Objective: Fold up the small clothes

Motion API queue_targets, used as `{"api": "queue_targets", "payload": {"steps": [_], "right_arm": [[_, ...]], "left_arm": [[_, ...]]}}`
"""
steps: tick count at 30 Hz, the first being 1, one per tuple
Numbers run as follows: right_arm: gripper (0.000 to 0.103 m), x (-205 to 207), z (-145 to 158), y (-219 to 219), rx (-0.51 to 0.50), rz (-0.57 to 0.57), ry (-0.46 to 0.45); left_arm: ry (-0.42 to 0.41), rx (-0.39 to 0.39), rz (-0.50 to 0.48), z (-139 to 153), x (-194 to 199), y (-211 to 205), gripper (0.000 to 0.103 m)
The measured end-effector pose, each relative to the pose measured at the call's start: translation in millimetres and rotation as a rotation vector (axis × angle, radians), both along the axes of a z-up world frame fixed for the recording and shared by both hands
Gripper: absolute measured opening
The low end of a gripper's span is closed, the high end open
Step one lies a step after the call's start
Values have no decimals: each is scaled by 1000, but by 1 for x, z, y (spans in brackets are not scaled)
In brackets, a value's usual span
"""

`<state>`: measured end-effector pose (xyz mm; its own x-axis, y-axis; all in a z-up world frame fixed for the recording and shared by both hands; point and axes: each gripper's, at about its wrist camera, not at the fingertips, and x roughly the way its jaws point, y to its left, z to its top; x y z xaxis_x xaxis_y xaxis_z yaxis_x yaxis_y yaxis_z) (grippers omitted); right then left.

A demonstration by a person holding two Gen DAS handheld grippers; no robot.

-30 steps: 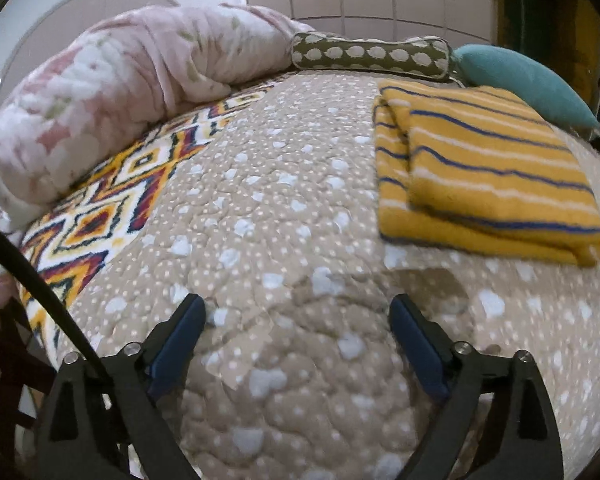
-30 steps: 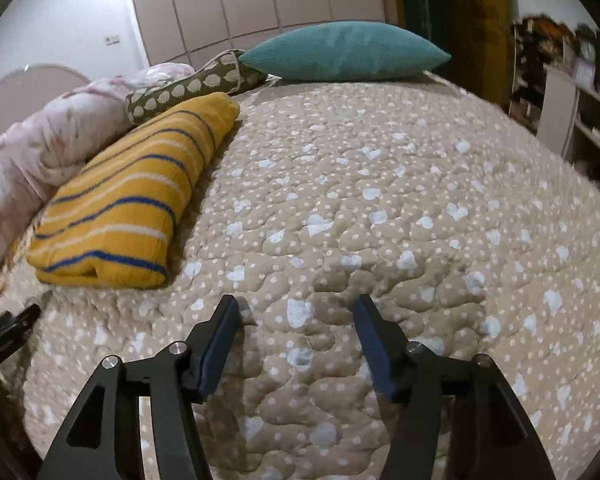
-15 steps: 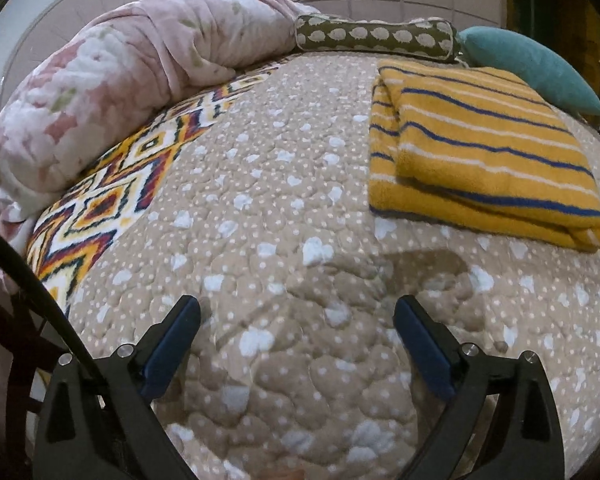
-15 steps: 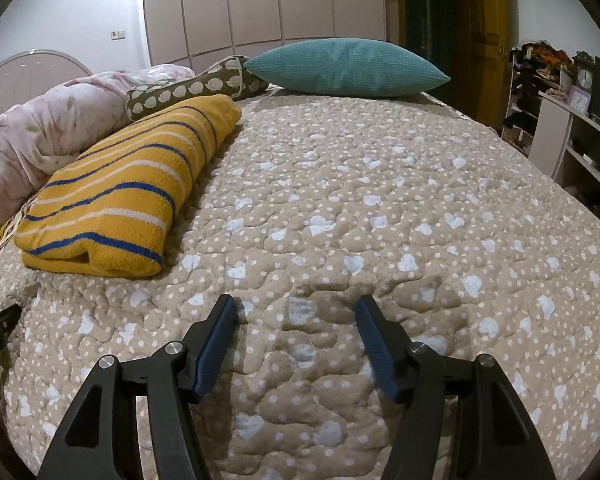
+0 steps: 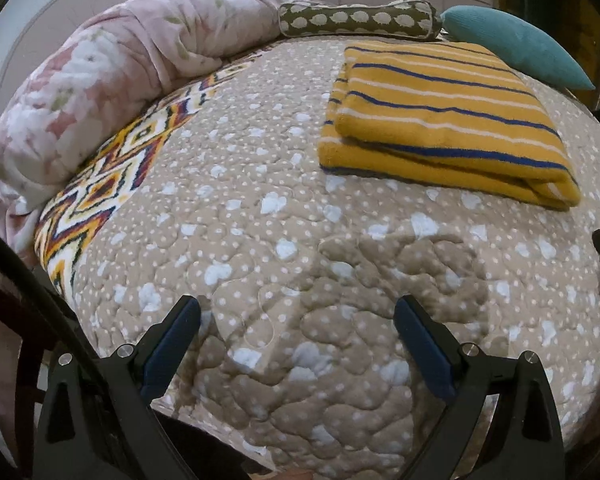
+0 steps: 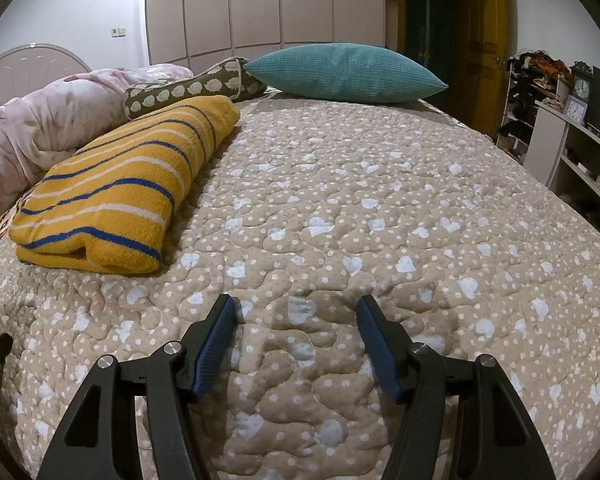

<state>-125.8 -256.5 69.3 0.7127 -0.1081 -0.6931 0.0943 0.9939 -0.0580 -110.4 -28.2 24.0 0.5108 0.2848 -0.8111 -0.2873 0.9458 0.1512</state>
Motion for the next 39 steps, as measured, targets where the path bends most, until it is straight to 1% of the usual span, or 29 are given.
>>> {"api": "queue_targets", "payload": {"steps": [6,15,28,39], "right_arm": [[68,0,1,1,-11,-4,0],[69,0,1,2,-26,-11,-1],[70,0,0,3,-35,-13,-2],[76,1,1,5,-79,-36,0]], "left_arm": [[-2,-10,-4,0,1,2,98],[-4,-27,-19,-2,3,8,102],[-6,-26,-19,-2,3,8,103],[-6,-27,-17,-2,3,9,103]]}}
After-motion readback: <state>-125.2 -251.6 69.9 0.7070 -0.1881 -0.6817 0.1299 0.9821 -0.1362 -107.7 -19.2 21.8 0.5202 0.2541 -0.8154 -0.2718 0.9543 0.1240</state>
